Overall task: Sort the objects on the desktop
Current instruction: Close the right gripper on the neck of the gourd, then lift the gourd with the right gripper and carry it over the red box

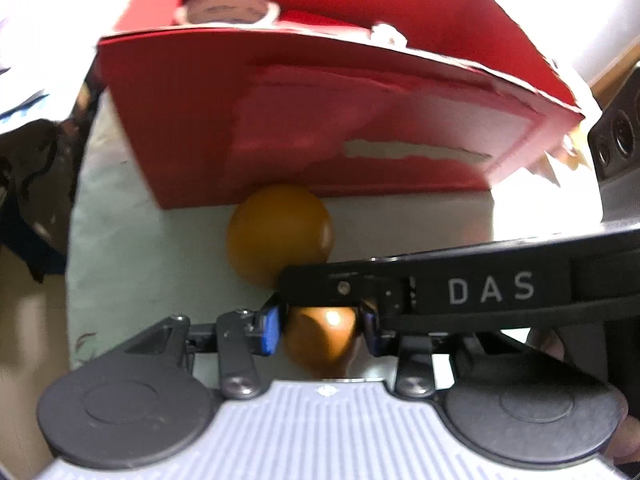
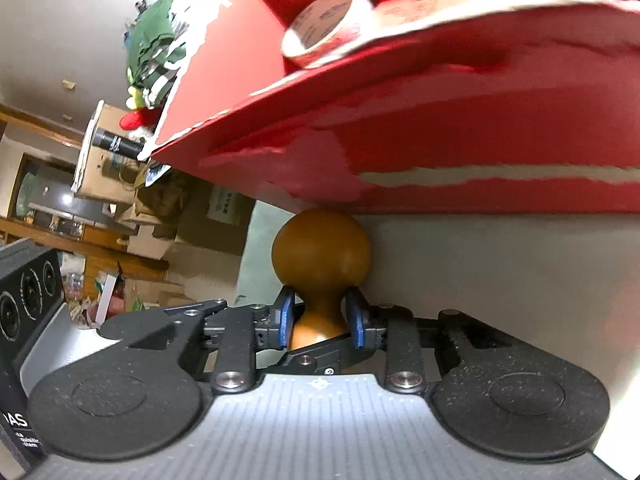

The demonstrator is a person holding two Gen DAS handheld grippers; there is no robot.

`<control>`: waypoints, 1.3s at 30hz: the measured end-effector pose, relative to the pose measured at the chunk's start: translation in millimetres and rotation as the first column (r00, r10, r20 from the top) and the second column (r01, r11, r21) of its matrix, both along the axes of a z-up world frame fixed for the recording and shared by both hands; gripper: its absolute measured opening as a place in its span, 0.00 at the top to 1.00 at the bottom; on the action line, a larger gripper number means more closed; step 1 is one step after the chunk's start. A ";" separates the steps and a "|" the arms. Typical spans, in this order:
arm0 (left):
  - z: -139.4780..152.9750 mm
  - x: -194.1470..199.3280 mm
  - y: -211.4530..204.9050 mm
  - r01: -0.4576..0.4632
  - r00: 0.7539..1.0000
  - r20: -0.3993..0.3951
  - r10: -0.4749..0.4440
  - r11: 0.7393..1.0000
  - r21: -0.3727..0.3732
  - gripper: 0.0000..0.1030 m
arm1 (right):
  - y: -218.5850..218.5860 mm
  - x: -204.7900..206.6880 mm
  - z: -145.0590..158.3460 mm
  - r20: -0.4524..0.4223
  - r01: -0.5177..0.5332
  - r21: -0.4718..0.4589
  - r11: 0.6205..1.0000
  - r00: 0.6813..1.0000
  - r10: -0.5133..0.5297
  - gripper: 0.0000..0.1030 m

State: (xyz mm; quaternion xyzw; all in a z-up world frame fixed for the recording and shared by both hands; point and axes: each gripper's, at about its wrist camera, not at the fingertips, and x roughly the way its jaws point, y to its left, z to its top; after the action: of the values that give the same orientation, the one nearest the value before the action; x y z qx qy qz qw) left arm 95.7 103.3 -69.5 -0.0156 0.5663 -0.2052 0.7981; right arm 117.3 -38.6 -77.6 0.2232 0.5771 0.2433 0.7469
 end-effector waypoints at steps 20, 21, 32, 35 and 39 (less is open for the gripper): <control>15.4 -25.1 -134.3 0.244 0.969 0.041 -0.243 0.970 -0.005 0.64 | -107.2 -32.5 12.0 -0.002 0.179 0.026 0.984 0.984 -0.179 0.71; 16.9 -26.0 -143.4 0.250 0.967 0.042 -0.250 0.968 -0.010 0.64 | -115.0 -32.9 15.4 0.005 0.180 0.022 0.983 0.984 -0.180 0.71; 31.9 -24.6 -238.6 0.309 0.947 0.096 -0.306 0.951 -0.022 0.65 | -204.4 -34.7 37.0 0.031 0.220 0.009 0.975 0.975 -0.221 0.72; 40.2 -20.7 -258.5 0.311 0.944 0.124 -0.306 0.950 -0.024 0.65 | -221.6 -31.7 43.7 0.050 0.228 0.016 0.974 0.972 -0.229 0.72; 58.7 -14.7 -273.4 0.310 0.938 0.172 -0.302 0.951 -0.020 0.65 | -236.4 -25.1 56.3 0.105 0.227 0.013 0.974 0.968 -0.228 0.72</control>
State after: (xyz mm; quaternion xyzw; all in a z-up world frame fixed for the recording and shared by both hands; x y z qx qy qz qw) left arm 81.0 -170.0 -10.8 0.0712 0.4882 -0.3404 0.8005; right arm 92.2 -275.0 -21.4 0.2751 0.5073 0.1678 0.7992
